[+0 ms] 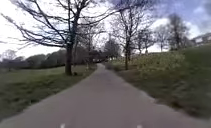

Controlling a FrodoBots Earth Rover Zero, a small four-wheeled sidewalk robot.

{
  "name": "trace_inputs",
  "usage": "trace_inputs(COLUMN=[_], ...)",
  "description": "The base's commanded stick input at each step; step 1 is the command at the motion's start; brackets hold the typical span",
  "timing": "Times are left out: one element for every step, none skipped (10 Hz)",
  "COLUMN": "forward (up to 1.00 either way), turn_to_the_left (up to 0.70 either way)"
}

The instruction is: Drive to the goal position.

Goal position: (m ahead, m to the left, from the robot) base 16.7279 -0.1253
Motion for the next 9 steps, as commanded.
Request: trace_inputs(forward=[0.85, 0.85, 0.85, 0.85, 0.85, 0.85, 0.85, 0.85, 0.85], turn_to_the_left=[0.01, 0.01, 0.01, 0.01, 0.01, 0.01, 0.01, 0.01, 0.01])
